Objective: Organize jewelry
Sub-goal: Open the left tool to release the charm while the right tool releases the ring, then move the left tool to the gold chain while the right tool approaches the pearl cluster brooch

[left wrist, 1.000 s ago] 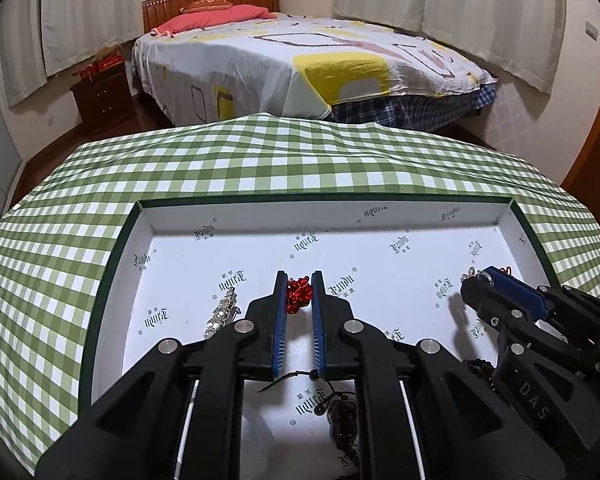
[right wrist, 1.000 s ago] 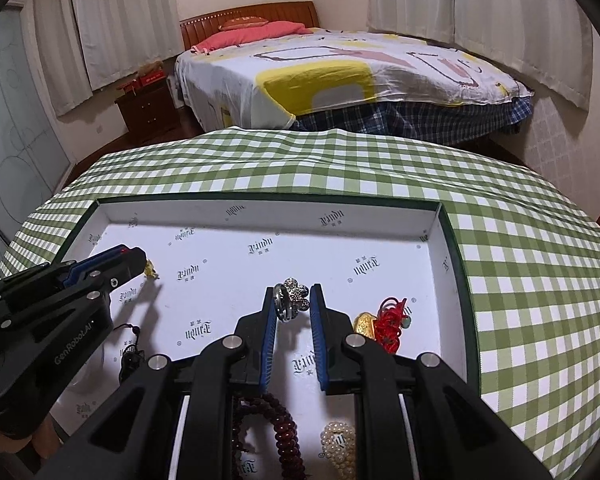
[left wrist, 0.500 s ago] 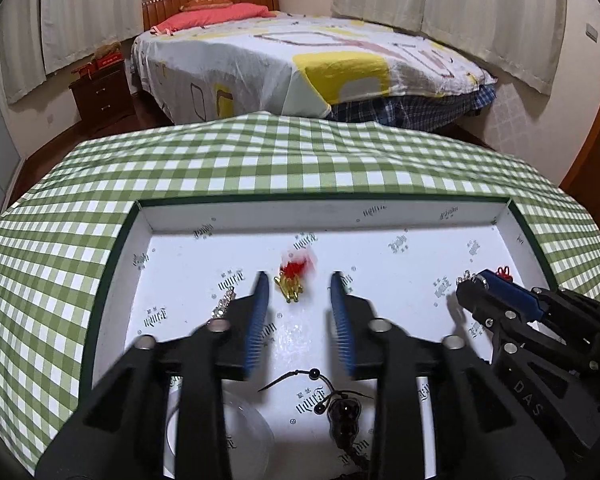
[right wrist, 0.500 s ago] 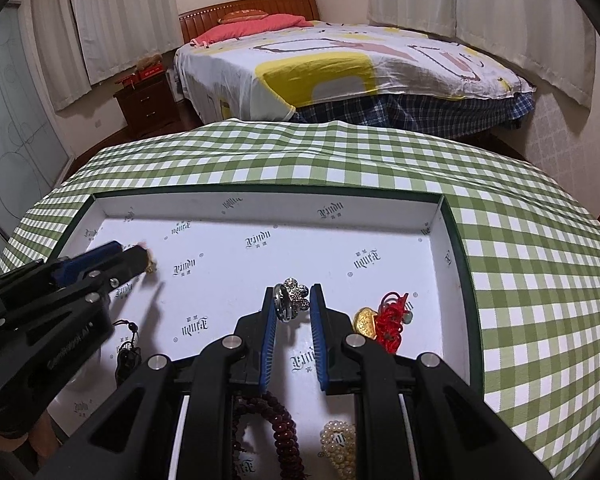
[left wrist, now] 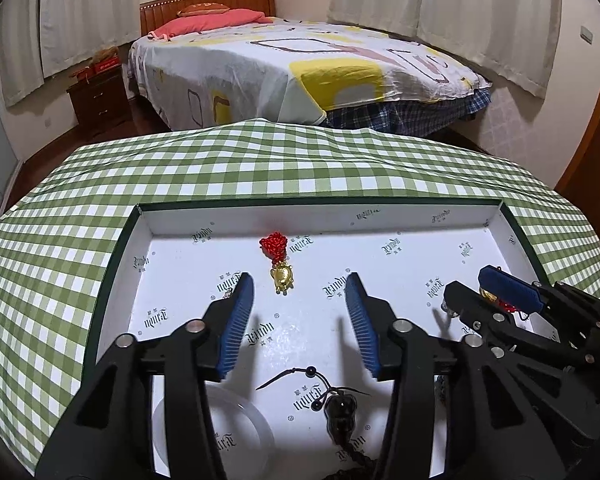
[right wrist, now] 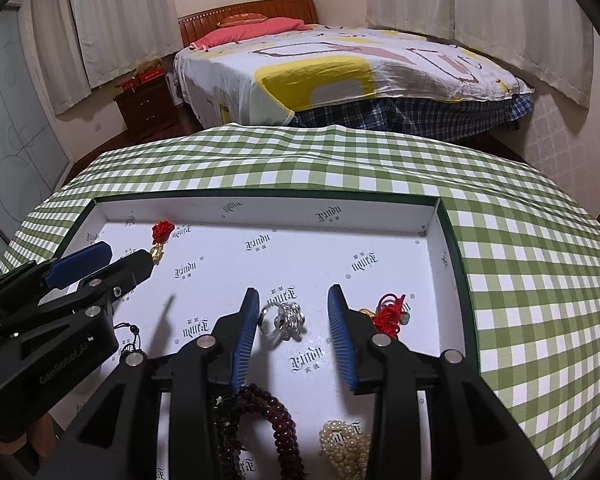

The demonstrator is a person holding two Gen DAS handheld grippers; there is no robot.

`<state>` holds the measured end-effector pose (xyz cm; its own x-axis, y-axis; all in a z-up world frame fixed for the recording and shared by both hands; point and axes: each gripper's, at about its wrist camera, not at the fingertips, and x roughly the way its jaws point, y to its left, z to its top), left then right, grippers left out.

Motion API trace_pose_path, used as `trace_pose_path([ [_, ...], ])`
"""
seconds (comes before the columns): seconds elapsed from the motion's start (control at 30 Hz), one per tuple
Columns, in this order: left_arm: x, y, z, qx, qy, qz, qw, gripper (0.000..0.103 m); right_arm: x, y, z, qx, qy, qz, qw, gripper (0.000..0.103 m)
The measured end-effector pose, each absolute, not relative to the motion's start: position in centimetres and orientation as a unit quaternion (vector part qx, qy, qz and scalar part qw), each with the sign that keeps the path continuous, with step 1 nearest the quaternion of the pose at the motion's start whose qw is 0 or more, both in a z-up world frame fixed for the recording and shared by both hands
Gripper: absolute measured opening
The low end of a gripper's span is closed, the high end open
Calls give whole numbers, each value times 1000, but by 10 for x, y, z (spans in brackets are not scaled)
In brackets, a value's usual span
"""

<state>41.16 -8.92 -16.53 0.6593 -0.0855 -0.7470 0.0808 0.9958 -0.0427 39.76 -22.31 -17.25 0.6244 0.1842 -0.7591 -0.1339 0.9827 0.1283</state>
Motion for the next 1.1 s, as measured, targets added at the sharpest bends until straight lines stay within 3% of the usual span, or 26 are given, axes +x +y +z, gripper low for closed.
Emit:
trace_pose_path([
  [0.07, 410, -89, -164, -2, 408, -47, 912, 56, 397, -223, -171, 29, 422, 88, 902, 45],
  [0.3, 405, -85, -161, -8, 402, -44, 915, 65, 395, -224, -170, 31, 416, 84, 905, 50],
  [0.67, 395, -69, -150, -14, 382, -24, 924, 81, 388, -228, -161, 25, 399, 73, 913, 70],
  [0.8, 389, -66, -142, -10, 368, -20, 930, 87, 385, -229, -155, 27, 392, 75, 916, 71],
  [1.1, 361, -58, -117, -17, 335, -21, 942, 87, 360, -235, -126, 34, 358, 81, 930, 72],
])
